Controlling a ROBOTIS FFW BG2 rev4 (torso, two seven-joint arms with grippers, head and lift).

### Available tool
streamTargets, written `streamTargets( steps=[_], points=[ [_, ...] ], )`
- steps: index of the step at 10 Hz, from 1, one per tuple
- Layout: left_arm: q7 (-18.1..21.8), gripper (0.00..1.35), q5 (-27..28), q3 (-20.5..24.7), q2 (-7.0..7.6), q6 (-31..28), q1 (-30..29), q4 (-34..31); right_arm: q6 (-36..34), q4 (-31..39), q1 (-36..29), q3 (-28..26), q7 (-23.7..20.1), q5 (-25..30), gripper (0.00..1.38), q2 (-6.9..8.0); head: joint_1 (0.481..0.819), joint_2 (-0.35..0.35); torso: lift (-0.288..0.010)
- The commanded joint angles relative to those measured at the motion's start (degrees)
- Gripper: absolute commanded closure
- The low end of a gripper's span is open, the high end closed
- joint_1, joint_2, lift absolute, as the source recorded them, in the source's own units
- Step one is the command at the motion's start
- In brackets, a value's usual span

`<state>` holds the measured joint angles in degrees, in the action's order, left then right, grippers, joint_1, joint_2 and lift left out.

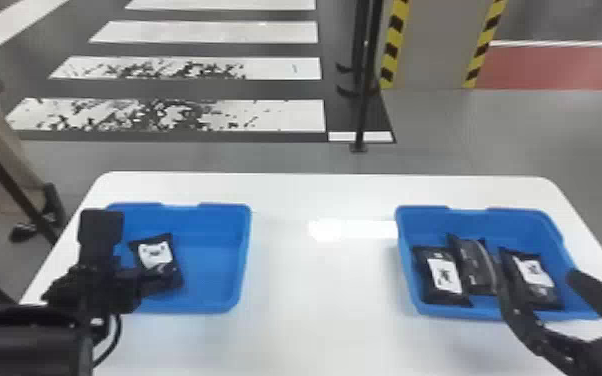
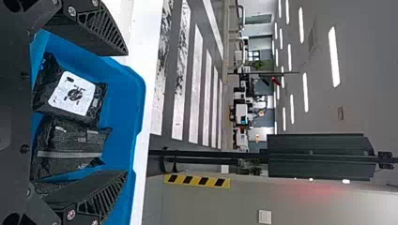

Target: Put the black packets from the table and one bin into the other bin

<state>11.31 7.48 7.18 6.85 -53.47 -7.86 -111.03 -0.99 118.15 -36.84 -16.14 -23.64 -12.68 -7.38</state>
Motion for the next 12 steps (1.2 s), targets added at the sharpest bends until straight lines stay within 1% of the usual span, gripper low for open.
streamTargets(
  steps=[1,2,3,5,6,7,8,9,10,12],
  points=[
    [-0.1,0.21,-0.1,-0.2,0.01,-3.5,2.1,2.3,-0.3,-0.1,0.3,0.5,0.0,-0.1,0.13,-0.17,0.695,0.040,-0.110],
    [-0.1,0.21,-1.8,-0.9,0.09,-3.6,3.4,4.4,-0.4,-0.2,0.7,0.9,0.0,-0.2,0.13,-0.35,0.695,0.047,-0.110],
    [-0.1,0.21,-2.2,-1.7,0.18,-2.9,4.9,6.3,-0.7,-0.4,1.0,1.7,-0.1,-0.3,0.13,-0.70,0.695,0.047,-0.110],
    [-0.7,0.21,-1.2,-3.6,0.62,-1.2,8.7,12.2,-1.1,-0.8,1.5,3.7,-0.2,-0.8,0.13,-1.32,0.695,0.042,-0.110],
    [-1.2,0.24,1.5,-4.0,0.71,-2.6,10.3,13.9,-1.3,-1.2,2.0,4.5,-0.4,-0.9,0.13,-1.49,0.695,0.049,-0.110],
    [-1.9,0.53,3.4,-4.2,0.80,-8.0,10.7,13.9,-1.4,-1.4,2.1,4.6,-0.7,-0.9,0.13,-1.58,0.695,0.067,-0.110],
    [-2.0,0.96,4.2,-4.3,1.06,-11.5,10.4,13.9,-1.4,-1.5,2.1,4.5,-0.8,-1.3,0.13,-1.58,0.695,0.080,-0.110],
    [-2.0,1.19,3.8,-4.4,1.06,-12.1,10.0,13.8,-1.4,-1.5,2.0,4.5,-0.9,-1.5,0.13,-1.67,0.695,0.100,-0.110],
    [-2.0,1.21,1.9,-4.7,1.06,-10.9,9.3,12.8,-1.4,-1.5,2.0,4.5,-0.9,-1.5,0.13,-1.67,0.695,0.110,-0.110],
    [-2.0,1.21,-1.7,-5.0,0.62,-7.8,6.9,6.8,-1.4,-1.6,2.0,4.6,-0.9,-1.7,0.13,-1.76,0.695,0.094,-0.110]
  ],
)
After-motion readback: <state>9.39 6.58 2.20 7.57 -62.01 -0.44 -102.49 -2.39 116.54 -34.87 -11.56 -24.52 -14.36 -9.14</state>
